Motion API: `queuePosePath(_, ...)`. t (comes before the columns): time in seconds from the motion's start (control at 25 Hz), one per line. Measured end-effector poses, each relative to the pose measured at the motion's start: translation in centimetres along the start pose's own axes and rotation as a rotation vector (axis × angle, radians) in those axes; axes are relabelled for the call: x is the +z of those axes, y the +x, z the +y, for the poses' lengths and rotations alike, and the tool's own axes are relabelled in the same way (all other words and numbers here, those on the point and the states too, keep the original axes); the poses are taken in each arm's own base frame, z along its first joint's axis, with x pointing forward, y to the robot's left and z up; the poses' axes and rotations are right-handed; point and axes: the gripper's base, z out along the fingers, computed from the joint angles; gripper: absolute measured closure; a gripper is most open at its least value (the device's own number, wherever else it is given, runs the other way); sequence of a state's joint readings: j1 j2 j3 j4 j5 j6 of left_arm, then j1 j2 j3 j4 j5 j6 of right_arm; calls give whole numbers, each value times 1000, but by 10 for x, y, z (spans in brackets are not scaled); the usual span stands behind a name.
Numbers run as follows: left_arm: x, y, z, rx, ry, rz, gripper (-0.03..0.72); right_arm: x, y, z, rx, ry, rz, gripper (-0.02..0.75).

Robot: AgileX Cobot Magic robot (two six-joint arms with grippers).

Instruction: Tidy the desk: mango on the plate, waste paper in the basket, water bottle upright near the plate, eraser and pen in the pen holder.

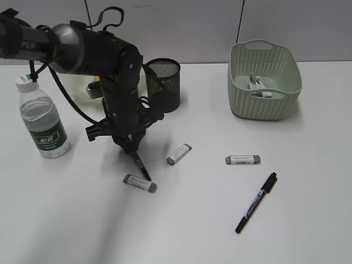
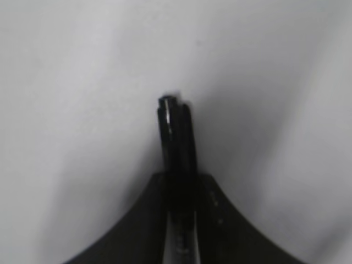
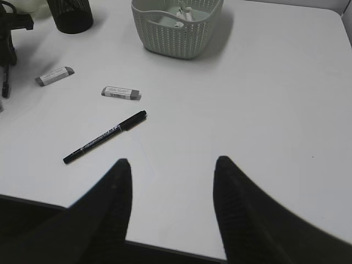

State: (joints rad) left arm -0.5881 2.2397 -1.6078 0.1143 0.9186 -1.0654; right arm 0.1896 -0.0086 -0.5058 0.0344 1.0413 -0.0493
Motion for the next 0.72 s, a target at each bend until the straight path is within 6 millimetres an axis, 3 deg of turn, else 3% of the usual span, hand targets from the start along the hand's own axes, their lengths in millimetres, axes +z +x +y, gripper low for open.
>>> queuePosePath(0.32,-8,-4,1,22,6,-41,582,0,0,0,0,0,0,345)
queuePosePath(0.72,-97,-23,8,95,129,-295,582,0,0,0,0,0,0,345)
